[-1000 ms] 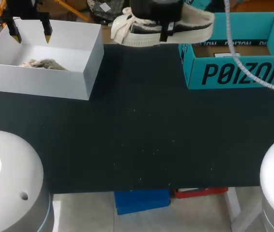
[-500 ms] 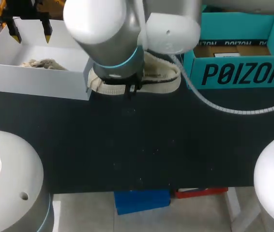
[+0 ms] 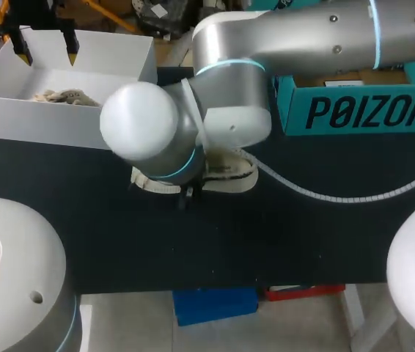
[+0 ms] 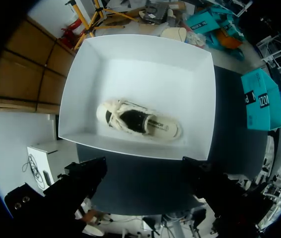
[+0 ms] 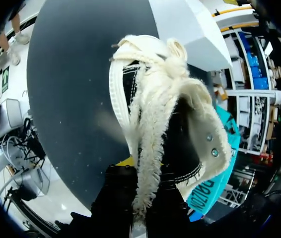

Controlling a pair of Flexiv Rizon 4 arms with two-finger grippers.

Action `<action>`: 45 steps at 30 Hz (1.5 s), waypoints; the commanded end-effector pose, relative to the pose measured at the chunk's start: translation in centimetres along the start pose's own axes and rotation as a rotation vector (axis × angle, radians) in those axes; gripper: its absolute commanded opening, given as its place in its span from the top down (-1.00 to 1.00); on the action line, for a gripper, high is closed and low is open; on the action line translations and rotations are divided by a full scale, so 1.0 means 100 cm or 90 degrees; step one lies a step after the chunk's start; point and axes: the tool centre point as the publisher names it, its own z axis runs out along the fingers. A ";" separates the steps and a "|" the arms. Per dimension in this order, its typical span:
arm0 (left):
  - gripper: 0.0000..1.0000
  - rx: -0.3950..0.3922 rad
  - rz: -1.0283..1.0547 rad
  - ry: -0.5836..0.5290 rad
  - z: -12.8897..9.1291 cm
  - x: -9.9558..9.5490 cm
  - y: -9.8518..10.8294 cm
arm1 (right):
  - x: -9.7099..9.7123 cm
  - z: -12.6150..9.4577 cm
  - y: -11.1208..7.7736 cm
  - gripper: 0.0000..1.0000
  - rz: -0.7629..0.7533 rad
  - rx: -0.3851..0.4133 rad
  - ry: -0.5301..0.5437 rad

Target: Take the shoe out of the shoebox, open the shoe tongue, remove and reinsert the insole, then place the shoe into the shoebox

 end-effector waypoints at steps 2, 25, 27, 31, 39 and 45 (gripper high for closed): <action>-1.00 -0.001 -0.001 -0.001 0.000 0.000 0.000 | 0.007 0.029 -0.005 1.00 -0.010 -0.019 0.005; -1.00 -0.001 -0.001 -0.001 0.000 0.000 0.000 | 0.008 0.083 -0.025 -0.02 -0.042 -0.112 0.047; -1.00 -0.001 -0.001 -0.001 0.000 0.000 0.000 | 0.010 0.081 -0.027 -1.00 -0.043 -0.111 0.048; -1.00 -0.001 -0.001 -0.001 0.000 0.000 0.000 | 0.006 0.066 -0.035 -1.00 -0.032 -0.091 0.052; -1.00 -0.001 -0.001 -0.001 0.000 0.000 0.000 | -0.032 0.008 -0.045 -1.00 -0.060 -0.191 0.043; -1.00 -0.001 -0.001 -0.001 0.000 0.000 0.000 | -0.065 -0.019 -0.053 -1.00 -0.108 -0.315 0.062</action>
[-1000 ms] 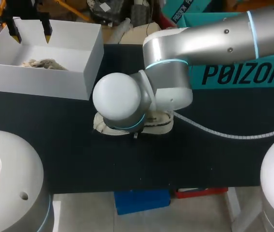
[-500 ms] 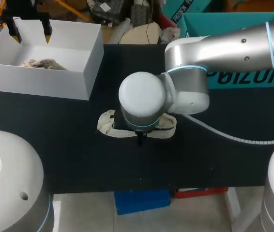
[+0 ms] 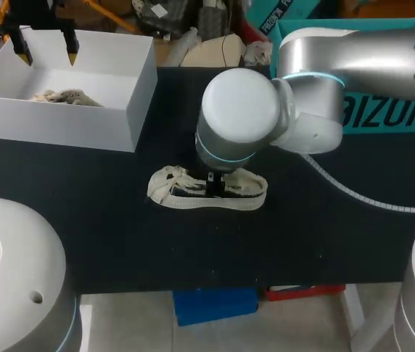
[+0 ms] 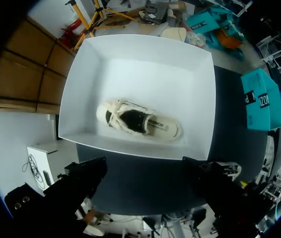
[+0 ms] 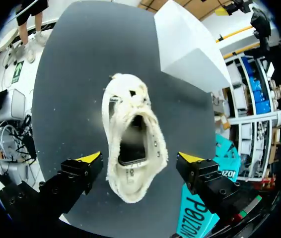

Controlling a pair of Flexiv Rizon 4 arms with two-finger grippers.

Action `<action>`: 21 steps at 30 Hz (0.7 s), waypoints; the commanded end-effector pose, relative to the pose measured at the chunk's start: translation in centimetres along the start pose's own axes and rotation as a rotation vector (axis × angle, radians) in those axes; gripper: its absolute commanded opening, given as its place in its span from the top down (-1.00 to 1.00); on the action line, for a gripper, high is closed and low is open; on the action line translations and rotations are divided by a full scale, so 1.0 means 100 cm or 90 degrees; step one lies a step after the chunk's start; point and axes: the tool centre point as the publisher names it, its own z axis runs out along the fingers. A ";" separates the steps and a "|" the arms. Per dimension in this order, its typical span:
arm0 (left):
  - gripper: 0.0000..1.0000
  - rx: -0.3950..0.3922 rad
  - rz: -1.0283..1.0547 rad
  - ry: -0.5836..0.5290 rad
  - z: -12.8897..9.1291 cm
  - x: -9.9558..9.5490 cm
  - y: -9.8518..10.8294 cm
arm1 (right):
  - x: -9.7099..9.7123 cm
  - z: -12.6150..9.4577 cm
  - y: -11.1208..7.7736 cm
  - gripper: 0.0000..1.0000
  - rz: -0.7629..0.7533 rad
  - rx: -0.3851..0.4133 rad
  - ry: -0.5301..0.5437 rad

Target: Take the shoe out of the shoebox, open the shoe tongue, remove and reinsert the insole, then place the shoe into the shoebox

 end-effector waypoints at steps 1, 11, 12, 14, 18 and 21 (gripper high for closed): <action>-1.00 -0.001 -0.001 -0.001 0.000 0.000 0.000 | -0.024 -0.044 -0.032 -1.00 -0.028 -0.151 0.034; -1.00 -0.001 -0.001 -0.001 0.000 0.000 0.000 | -0.047 -0.056 -0.070 -1.00 -0.068 -0.307 0.127; -1.00 -0.001 -0.001 -0.001 0.000 0.000 0.000 | -0.047 -0.056 -0.070 -1.00 -0.068 -0.307 0.127; -1.00 -0.001 -0.001 -0.001 0.000 0.000 0.000 | -0.047 -0.056 -0.070 -1.00 -0.068 -0.307 0.127; -1.00 -0.001 -0.001 -0.001 0.000 0.000 0.000 | -0.047 -0.056 -0.070 -1.00 -0.068 -0.307 0.127; -1.00 -0.001 -0.001 -0.001 0.000 0.000 0.000 | -0.047 -0.056 -0.070 -1.00 -0.068 -0.307 0.127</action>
